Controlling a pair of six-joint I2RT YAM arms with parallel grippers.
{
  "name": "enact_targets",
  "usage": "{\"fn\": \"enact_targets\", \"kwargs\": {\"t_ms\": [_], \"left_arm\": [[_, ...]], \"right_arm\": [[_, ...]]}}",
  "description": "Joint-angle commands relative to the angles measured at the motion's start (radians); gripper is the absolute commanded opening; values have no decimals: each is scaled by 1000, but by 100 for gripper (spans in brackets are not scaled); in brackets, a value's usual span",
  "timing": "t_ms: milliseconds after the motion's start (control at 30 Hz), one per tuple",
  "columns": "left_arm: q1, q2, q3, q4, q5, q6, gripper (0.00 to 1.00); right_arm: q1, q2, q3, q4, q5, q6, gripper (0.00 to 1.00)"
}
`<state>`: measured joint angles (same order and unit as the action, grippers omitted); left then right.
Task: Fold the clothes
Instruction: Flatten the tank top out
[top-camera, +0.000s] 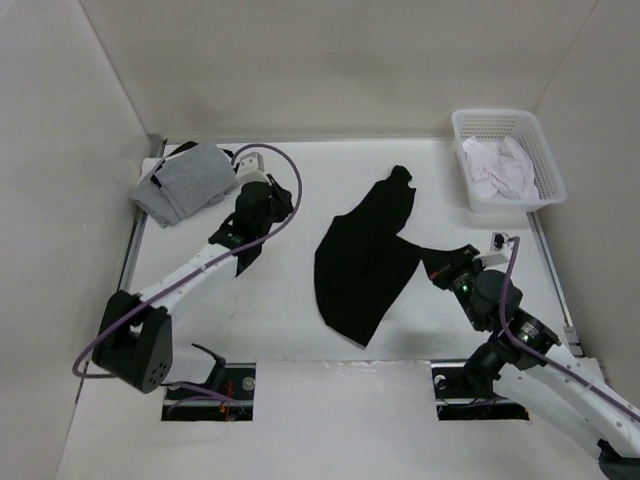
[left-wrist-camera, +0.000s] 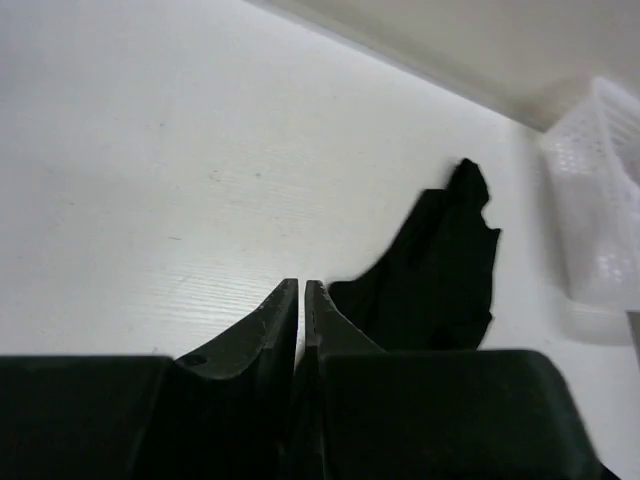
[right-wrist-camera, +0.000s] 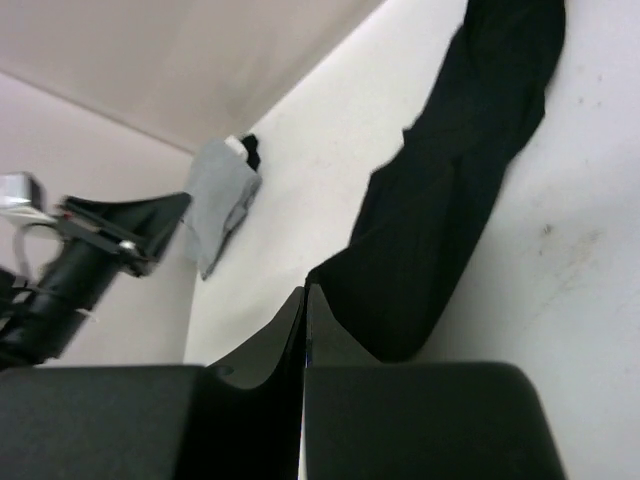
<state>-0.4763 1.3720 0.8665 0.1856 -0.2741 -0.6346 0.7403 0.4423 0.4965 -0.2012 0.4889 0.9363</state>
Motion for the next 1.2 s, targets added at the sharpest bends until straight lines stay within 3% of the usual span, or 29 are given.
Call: {"fn": "enact_targets", "kwargs": {"t_ms": [0,100,200,400,800,933,1067,1167], "left_arm": [[-130,-65,-73,-66,46,12,9],[-326,-70,-124,-156,-5,-45,17],[-446,-70,-141,-216,-80,-109,29],[-498,-18,-164,-233,-94,-172,42],[-615,74,-89,-293,-126,-192,50],[-627,108,-70,-313,-140,-185,44],[-621,92,-90,-322,-161,-180,12],[-611,17,-112,-331,-214,-186,6]], "right_arm": [[23,7,-73,-66,19,56,0],[-8,42,-107,-40,1,55,0],[-22,73,-122,-9,-15,44,0],[-23,59,-185,19,-30,70,0],[-25,76,-225,77,-64,71,0],[-25,73,-237,88,-72,78,0],[-26,58,-240,88,-72,76,0],[-37,62,-228,94,-72,64,0]]}}
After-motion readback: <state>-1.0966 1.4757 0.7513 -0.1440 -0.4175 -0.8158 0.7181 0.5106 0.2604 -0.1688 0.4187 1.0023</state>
